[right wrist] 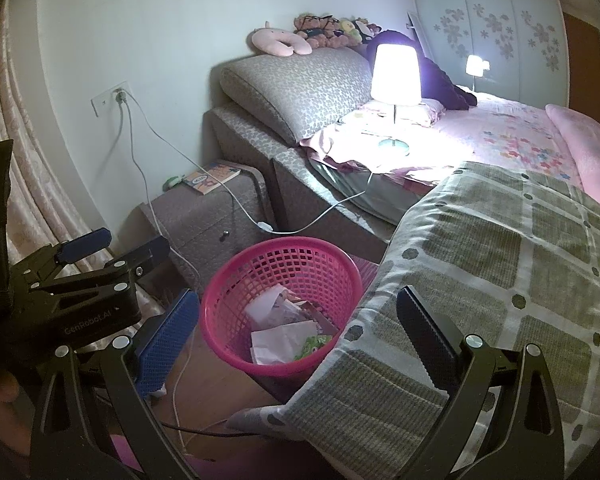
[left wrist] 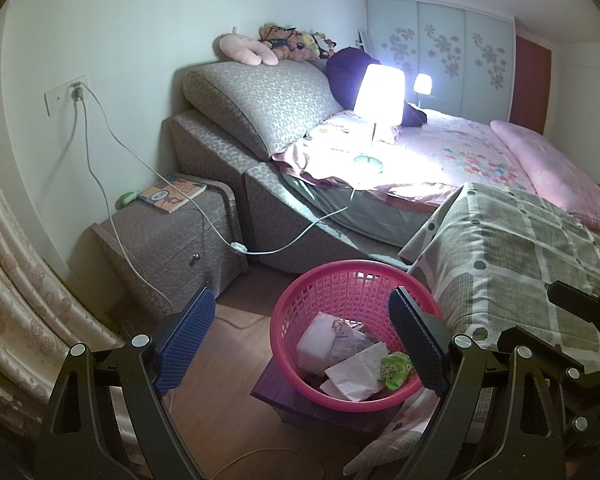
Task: Collect trash
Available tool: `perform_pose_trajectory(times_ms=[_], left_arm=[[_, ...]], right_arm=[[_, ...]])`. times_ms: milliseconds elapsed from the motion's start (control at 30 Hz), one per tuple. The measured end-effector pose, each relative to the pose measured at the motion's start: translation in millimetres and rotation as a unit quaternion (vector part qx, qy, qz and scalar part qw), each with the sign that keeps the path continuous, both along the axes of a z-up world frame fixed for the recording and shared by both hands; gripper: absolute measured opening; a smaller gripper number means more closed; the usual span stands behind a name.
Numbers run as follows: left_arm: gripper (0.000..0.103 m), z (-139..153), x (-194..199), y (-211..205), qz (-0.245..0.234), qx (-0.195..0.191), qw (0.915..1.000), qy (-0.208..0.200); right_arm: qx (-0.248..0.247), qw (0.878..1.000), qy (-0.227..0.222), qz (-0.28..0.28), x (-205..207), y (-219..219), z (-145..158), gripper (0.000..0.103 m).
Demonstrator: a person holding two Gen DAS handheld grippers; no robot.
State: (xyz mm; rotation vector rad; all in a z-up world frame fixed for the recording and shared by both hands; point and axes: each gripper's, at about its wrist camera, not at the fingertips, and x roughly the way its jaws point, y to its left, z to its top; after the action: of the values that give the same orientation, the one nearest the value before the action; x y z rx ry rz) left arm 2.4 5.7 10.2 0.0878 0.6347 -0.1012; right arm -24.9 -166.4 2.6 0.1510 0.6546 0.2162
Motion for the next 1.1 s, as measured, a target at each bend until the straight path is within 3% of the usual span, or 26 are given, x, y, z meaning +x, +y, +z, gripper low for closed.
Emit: perform_pose_trajectory(times_ms=[1100], left_arm=[[0.085, -2.0, 0.5, -1.4, -0.003, 0.003, 1.0, 0.001]], right_arm=[[0.001, 1.0, 0.002, 0.001, -1.7, 2.0, -0.7, 0.096]])
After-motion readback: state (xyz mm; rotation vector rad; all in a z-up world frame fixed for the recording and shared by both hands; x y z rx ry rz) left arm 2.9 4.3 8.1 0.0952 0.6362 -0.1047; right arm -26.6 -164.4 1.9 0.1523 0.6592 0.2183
